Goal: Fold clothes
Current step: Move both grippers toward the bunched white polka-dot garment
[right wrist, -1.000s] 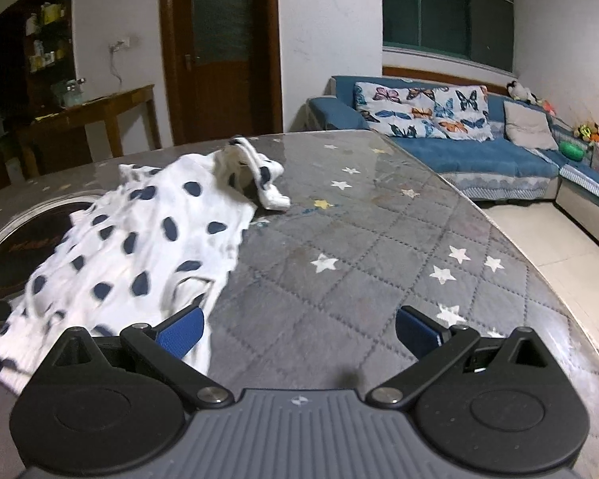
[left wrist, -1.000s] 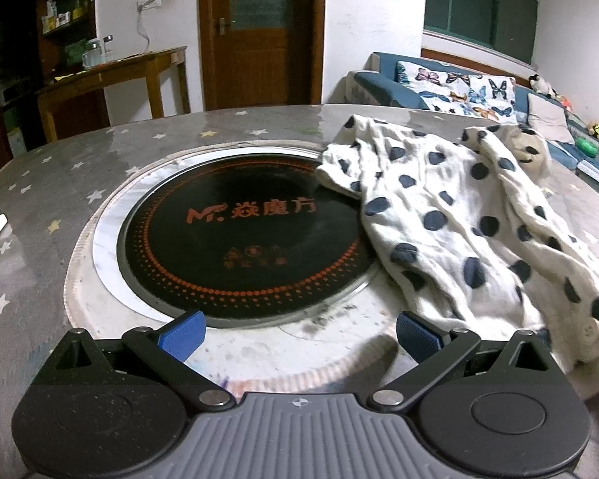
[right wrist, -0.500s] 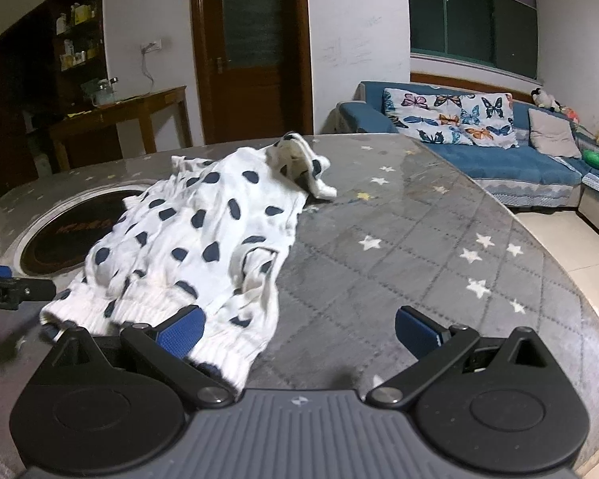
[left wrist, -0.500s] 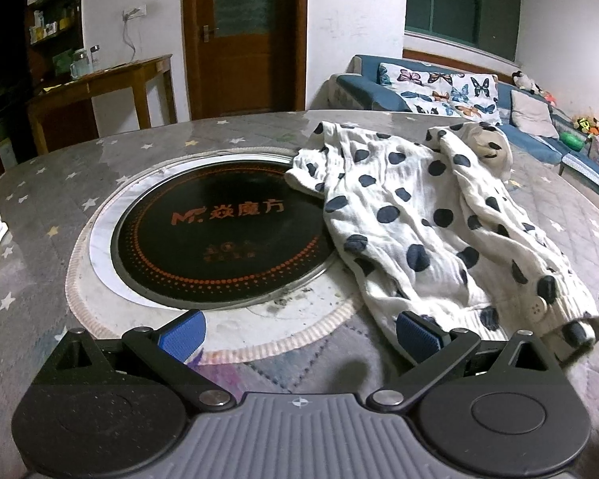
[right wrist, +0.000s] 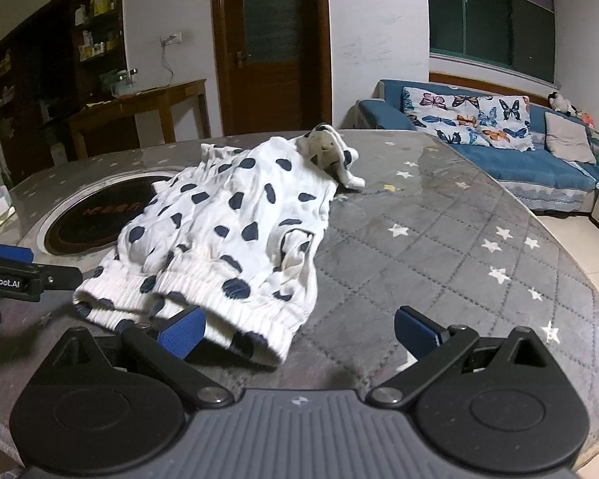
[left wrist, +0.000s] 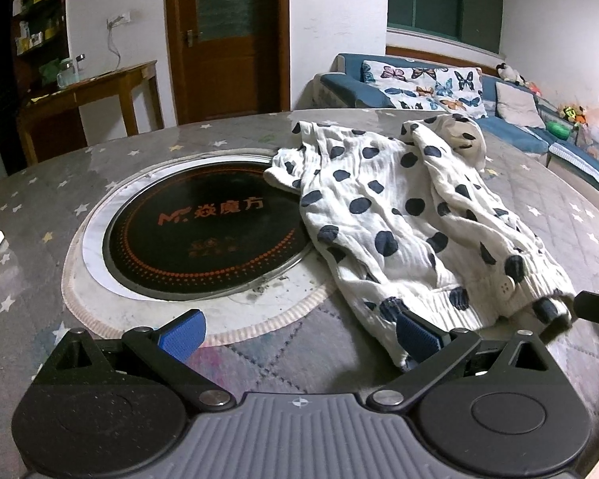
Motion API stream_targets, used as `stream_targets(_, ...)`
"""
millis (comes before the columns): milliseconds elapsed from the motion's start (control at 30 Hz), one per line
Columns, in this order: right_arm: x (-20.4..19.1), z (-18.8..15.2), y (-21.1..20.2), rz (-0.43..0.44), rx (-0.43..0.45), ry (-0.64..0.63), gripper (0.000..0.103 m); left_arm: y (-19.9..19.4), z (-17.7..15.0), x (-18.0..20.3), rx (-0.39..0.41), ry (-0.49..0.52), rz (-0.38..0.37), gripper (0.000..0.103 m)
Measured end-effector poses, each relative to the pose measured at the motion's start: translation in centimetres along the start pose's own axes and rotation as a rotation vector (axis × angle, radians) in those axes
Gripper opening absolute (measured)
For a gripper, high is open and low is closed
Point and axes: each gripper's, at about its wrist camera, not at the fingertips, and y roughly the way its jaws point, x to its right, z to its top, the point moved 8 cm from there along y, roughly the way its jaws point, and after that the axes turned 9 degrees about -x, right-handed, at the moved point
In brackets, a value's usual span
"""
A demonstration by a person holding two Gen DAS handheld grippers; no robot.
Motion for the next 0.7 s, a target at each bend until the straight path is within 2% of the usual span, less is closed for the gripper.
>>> stream_targets(700,-1.7,-1.2,-0.3,0.046,-0.02,-0.017,0.09,-1.1,-1.0,1.6,0.006,0.057,-0.011,0.103)
